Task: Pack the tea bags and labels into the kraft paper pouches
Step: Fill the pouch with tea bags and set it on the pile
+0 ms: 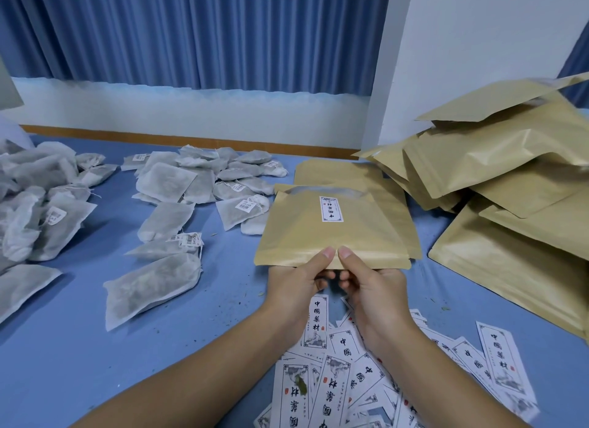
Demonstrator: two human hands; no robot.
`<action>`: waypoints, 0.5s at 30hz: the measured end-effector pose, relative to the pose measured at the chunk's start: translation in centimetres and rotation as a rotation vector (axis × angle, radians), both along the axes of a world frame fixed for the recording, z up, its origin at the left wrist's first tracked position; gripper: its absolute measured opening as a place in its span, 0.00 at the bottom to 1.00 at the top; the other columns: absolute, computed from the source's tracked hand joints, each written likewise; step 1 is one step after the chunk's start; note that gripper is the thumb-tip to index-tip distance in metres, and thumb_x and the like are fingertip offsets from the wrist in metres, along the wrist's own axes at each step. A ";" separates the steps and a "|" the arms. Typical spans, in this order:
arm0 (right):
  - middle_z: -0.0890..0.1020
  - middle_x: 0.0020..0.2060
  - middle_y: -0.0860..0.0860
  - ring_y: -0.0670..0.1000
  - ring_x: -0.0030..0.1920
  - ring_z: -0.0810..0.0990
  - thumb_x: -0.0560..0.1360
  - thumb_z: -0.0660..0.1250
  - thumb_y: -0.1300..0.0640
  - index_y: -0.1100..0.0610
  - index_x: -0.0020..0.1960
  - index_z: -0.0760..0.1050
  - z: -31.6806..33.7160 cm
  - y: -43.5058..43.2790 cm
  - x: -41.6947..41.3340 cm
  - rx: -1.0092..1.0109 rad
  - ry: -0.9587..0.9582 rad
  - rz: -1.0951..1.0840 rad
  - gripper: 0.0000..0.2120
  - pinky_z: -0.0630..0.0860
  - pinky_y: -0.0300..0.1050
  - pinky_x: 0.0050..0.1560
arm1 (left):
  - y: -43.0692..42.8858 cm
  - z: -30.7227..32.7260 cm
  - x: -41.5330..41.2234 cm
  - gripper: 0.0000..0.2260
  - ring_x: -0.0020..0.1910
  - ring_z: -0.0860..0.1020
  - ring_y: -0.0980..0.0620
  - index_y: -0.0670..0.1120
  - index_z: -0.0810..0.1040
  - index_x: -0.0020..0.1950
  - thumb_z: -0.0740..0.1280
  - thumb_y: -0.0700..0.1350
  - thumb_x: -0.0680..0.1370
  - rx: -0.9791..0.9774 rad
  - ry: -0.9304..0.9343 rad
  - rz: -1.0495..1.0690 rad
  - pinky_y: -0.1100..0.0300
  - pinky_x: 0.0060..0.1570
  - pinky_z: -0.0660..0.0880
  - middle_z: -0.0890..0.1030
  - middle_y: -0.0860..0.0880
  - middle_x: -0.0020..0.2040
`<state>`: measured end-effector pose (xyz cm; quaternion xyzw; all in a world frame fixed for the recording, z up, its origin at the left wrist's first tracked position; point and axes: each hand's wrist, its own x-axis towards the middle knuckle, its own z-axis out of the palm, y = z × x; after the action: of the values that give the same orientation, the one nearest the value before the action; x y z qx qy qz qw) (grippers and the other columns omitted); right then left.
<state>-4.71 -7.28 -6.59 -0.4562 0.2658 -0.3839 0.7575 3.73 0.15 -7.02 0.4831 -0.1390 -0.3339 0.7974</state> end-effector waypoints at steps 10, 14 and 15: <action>0.77 0.29 0.51 0.49 0.30 0.73 0.75 0.75 0.60 0.59 0.44 0.80 0.1 0.0 0.0 -0.037 -0.025 -0.028 0.04 0.73 0.45 0.37 | 0.0 0.1 0.2 0.08 0.36 0.78 0.50 0.42 0.82 0.53 0.74 0.42 0.76 -0.033 0.003 -0.013 0.57 0.39 0.74 0.83 0.44 0.42; 0.78 0.31 0.51 0.47 0.29 0.74 0.73 0.76 0.60 0.59 0.43 0.81 0.2 -0.5 -0.2 0.005 -0.048 -0.113 0.05 0.73 0.41 0.32 | 0.0 0.2 0.3 0.13 0.35 0.77 0.51 0.41 0.80 0.58 0.73 0.44 0.76 -0.032 0.046 0.039 0.58 0.34 0.74 0.83 0.45 0.43; 0.78 0.31 0.51 0.48 0.29 0.73 0.73 0.76 0.60 0.60 0.43 0.81 0.1 -0.5 -0.2 0.013 -0.048 -0.105 0.05 0.73 0.41 0.32 | 0.0 0.1 0.3 0.13 0.35 0.77 0.51 0.40 0.80 0.58 0.73 0.43 0.76 -0.026 0.041 0.041 0.59 0.35 0.74 0.83 0.44 0.43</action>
<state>-4.95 -7.77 -6.48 -0.4273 0.2735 -0.4325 0.7454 3.99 0.11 -6.89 0.4686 -0.1168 -0.3255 0.8129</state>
